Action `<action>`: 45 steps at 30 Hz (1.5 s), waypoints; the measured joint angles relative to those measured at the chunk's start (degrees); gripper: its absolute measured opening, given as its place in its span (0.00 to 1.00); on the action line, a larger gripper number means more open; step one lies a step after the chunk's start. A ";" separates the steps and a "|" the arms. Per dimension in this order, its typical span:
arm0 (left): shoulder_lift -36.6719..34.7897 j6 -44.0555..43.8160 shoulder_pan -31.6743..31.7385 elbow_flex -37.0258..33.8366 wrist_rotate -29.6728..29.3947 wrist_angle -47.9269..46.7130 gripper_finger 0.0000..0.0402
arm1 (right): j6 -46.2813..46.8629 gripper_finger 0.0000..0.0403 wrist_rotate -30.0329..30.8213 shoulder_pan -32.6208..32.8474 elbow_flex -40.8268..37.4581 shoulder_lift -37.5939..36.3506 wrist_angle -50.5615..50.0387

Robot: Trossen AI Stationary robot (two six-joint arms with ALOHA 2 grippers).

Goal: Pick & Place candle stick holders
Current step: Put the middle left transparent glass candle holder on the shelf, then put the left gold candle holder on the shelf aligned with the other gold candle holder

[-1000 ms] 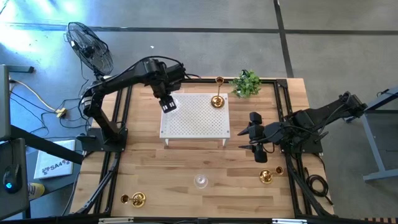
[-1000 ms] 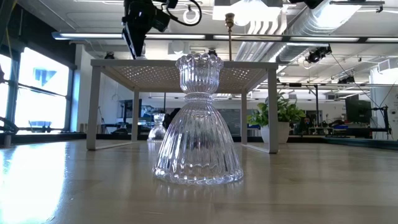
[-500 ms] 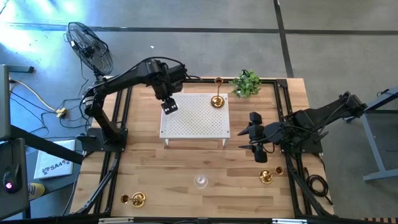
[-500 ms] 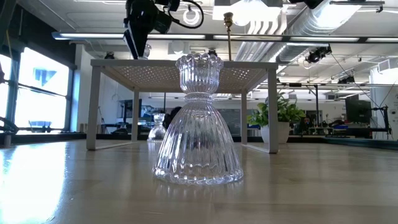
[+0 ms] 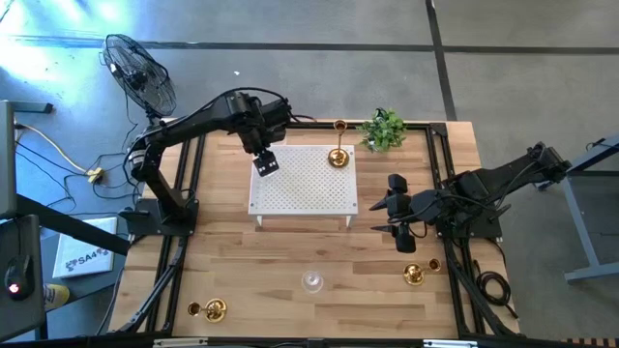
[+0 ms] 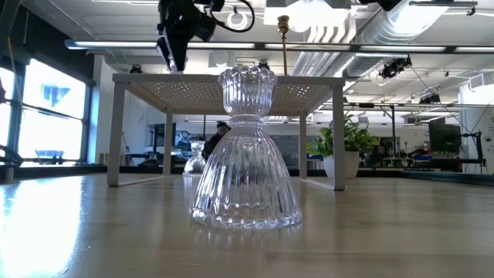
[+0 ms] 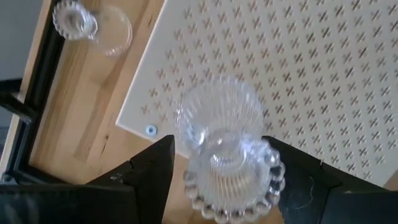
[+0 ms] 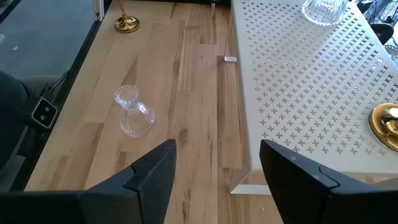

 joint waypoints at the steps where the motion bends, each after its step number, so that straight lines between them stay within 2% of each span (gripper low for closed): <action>1: 0.00 0.14 0.00 0.00 0.00 0.33 0.58 | 0.00 0.56 0.00 0.00 0.00 0.00 0.00; 17: -0.04 1.28 -0.02 0.00 -2.40 3.19 0.58 | 0.00 0.56 0.00 0.00 0.00 0.00 0.00; 45: -0.04 1.44 -0.02 0.48 0.72 12.82 0.58 | 0.01 0.56 -0.02 0.01 0.00 0.00 0.01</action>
